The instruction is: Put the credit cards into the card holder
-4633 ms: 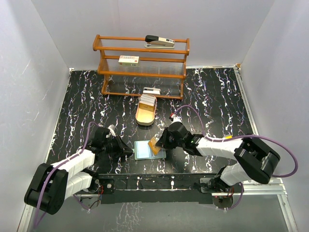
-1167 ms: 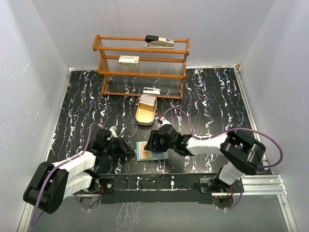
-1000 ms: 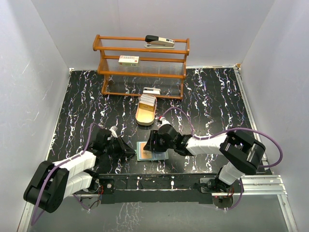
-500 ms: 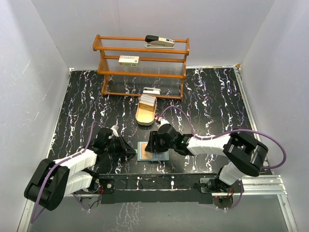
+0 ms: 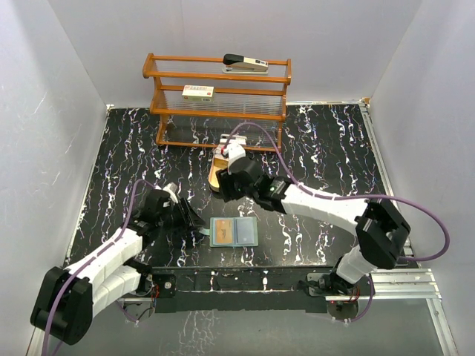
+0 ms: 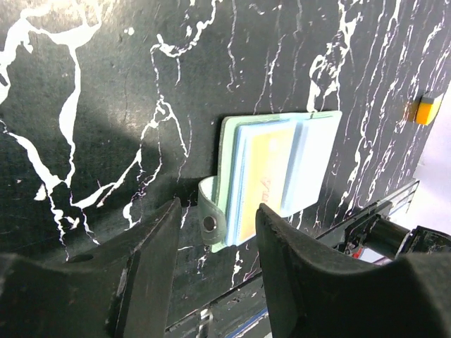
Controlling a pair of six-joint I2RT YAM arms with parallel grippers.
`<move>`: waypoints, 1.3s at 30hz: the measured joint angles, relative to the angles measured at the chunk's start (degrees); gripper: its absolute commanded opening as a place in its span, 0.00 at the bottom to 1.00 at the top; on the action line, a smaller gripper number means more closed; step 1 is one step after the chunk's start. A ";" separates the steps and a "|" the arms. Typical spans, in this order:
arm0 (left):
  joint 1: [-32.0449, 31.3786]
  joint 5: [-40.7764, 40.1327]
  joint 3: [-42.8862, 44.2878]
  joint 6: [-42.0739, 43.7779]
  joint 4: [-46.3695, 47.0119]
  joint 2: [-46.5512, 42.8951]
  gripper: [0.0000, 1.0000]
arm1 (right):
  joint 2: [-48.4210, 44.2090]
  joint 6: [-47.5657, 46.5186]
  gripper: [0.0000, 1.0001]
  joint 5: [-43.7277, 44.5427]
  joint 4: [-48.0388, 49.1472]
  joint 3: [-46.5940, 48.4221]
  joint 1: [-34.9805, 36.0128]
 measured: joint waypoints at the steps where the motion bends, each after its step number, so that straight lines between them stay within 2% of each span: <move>1: 0.00 -0.31 0.50 0.39 -0.74 -0.50 0.47 | 0.83 -1.84 0.51 0.52 -0.26 1.70 -0.83; 11: 0.00 -1.55 4.50 2.10 -7.30 -5.97 0.49 | 11.89 -18.32 0.56 2.95 -1.97 13.77 -7.32; 18: 0.00 -1.60 6.21 2.69 -10.60 -8.61 0.49 | 23.04 -26.97 0.57 4.79 -3.98 24.06 -8.00; 27: 0.00 -1.64 6.29 2.99 -11.43 -10.71 0.50 | 32.22 -33.68 0.59 8.09 -5.25 31.26 -8.13; 33: 0.00 -1.62 6.29 3.34 -11.52 -10.71 0.50 | 36.13 -36.48 0.56 11.67 -5.49 33.18 -8.20; 39: 0.00 -1.64 6.29 3.41 -11.54 -10.71 0.50 | 36.41 -37.40 0.48 15.17 -5.22 33.27 -8.37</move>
